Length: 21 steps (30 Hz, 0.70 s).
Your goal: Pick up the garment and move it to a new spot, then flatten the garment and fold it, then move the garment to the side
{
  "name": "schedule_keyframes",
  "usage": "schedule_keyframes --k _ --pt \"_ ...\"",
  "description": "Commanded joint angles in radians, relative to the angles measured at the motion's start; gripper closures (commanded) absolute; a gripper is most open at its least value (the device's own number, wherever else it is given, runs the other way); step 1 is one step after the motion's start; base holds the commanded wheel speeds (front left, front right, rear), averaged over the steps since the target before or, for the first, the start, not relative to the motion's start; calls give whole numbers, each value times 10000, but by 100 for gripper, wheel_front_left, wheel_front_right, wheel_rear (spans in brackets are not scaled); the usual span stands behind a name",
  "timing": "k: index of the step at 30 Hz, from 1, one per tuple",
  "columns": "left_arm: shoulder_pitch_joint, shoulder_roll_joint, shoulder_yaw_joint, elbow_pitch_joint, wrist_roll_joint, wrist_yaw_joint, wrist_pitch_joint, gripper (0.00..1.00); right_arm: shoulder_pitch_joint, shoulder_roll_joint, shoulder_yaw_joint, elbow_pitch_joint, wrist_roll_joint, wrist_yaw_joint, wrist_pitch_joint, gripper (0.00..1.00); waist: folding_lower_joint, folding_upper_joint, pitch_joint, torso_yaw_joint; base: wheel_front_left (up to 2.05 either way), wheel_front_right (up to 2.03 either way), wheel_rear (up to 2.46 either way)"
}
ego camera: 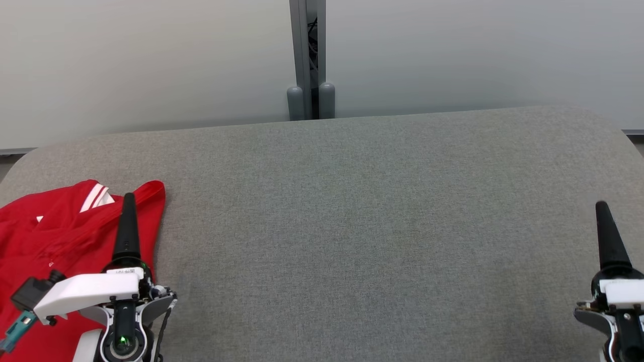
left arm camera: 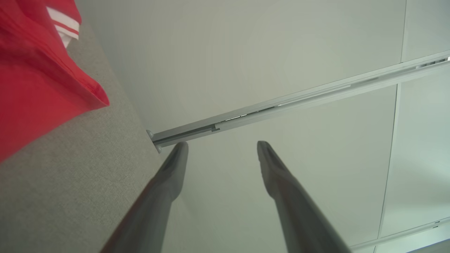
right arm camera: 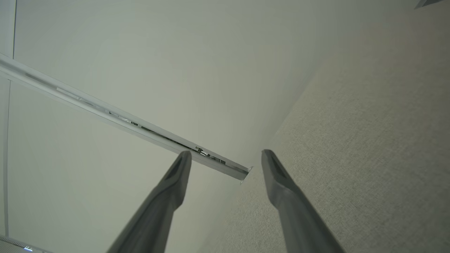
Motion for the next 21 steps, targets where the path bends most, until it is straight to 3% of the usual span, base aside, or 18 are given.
schedule_keyframes --k 1,13,21 --pt "-126 46 137 -237 250 -23 -57 0 -342 -145 61 -309 -379 41 -108 0 0 0 -1 4 0 0 0" --pt "-24 55 307 -1104 1864 22 -364 0 -442 -317 656 -1507 -3071 45 -568 0 0 0 22 -6 0 0 0" --pt "269 62 -163 -1977 3462 537 -566 0 -481 -482 1232 -2030 -4908 48 -870 0 0 0 64 26 0 0 0"
